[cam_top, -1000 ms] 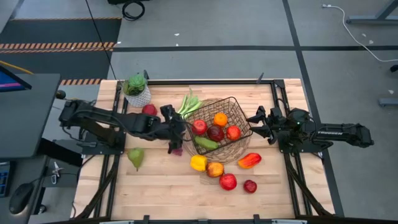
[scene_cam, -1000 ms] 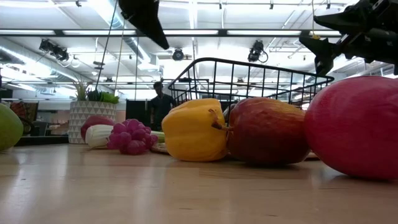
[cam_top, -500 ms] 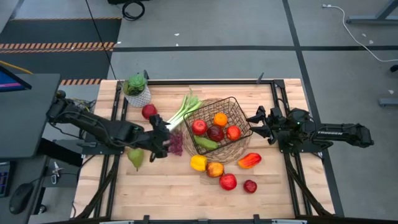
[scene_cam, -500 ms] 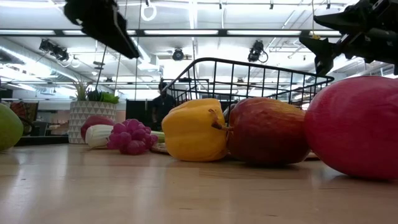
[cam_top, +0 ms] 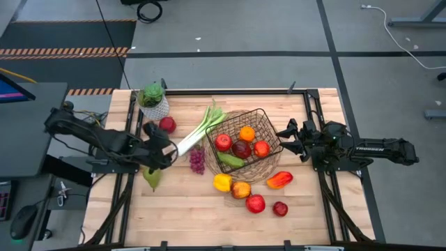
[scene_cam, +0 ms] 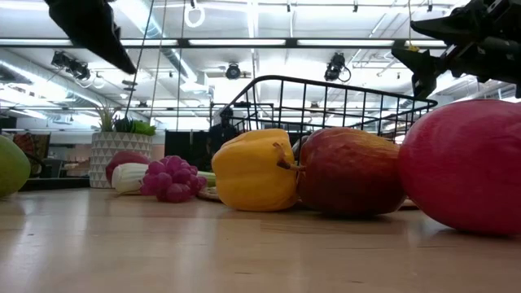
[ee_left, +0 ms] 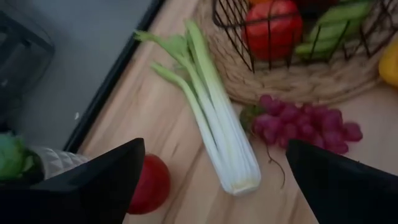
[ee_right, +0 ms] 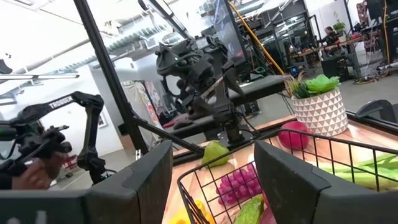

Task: Build produce basket
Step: Put the green pear into the black wire basket

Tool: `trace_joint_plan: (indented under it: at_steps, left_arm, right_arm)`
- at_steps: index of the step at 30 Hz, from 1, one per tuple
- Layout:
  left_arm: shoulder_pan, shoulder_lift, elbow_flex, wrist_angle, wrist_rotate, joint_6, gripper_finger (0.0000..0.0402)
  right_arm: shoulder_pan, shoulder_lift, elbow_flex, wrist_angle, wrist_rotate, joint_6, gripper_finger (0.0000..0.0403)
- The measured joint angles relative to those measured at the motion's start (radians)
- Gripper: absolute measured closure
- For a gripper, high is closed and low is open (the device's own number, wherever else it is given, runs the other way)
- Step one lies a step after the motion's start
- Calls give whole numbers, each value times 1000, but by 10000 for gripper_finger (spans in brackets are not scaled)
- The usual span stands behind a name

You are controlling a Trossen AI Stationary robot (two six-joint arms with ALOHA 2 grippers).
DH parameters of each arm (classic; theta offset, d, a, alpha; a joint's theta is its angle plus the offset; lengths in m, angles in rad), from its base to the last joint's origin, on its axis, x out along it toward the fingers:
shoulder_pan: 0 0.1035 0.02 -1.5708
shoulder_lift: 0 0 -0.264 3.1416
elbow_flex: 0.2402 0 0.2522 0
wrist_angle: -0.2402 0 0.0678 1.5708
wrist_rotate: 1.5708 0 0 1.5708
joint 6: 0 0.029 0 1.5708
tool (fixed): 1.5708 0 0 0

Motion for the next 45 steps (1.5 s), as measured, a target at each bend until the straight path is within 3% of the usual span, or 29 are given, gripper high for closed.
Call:
trace_joint_plan:
  at_steps: [9,13,20,25,30,36,45]
  left_arm:
    - [-8,-22,0,-2,-24,30,4]
    - [14,-2,0,-5,33,81,4]
    - [52,15,1,9,209,192,4]
    - [86,71,1,3,516,239,4]
    - [43,159,1,-90,708,248,4]
    - [-79,245,54,-245,754,326,4]
    - [-206,269,79,-276,724,715,4]
  right_arm:
    - [0,0,0,0,0,0,172]
    - [0,0,0,0,0,0,172]
    - [0,0,0,0,0,0,172]
    - [0,0,0,0,0,0,172]
    - [0,0,0,0,0,0,172]
    - [0,0,0,0,0,0,172]
    - [0,0,0,0,0,0,172]
